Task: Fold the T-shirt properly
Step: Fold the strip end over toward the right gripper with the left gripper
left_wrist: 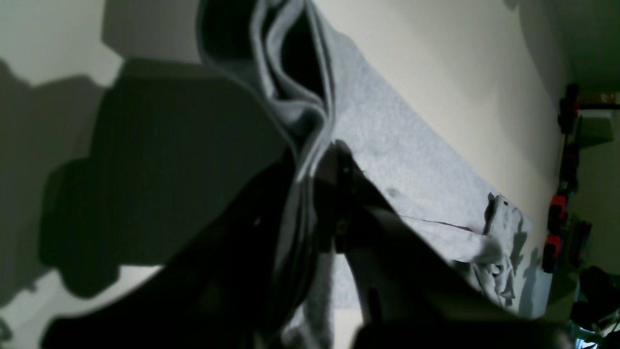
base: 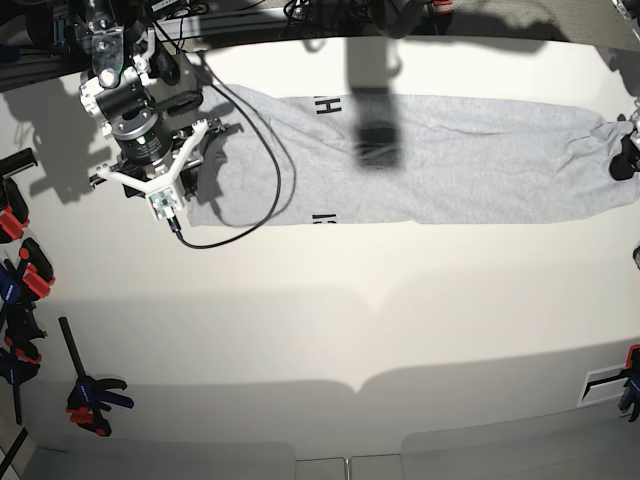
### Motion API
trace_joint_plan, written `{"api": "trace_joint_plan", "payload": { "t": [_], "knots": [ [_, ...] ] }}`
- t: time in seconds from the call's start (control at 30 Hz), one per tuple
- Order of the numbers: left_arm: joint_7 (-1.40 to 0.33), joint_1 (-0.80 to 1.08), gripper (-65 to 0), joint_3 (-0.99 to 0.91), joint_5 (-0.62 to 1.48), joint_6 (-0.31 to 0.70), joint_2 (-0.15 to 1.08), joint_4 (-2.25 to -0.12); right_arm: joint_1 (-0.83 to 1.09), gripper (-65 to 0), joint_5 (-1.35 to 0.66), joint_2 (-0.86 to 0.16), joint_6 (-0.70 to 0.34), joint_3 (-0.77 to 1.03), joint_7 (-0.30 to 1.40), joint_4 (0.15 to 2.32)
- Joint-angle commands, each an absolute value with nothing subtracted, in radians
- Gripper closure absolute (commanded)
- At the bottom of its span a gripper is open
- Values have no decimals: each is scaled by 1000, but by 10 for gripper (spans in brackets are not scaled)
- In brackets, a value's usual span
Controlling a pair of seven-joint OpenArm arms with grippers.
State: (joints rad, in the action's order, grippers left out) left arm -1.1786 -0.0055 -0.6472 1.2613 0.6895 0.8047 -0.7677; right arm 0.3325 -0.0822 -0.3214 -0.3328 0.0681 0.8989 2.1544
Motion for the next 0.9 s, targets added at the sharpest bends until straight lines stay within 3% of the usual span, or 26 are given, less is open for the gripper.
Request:
{"api": "trace_joint_plan", "payload": {
  "t": [0.0,0.2,0.43,0.63,0.87],
  "knots": [
    [-1188,-14,0,-652,1311,698,838,-781,324,-211,-86,-329,-337,73,875,2176],
    [-1311,-14,0,-652,1383,698,778,-847,324,-211,-86,-329,-337,73,874,2176],
    [-1396,-14,0,-652,1382,698,699,-1100,321,-211,-85,-329,-337,73,877,2199],
    [-1396,-14,0,-652,1381,679,558,-1324,321,-211,-85,-329,-336,73,876,2231],
    [-1396,-4,0,-652,1339,681,395,-1371,321,-211,-86,-329,-336,73,883,2260]
  ]
}}
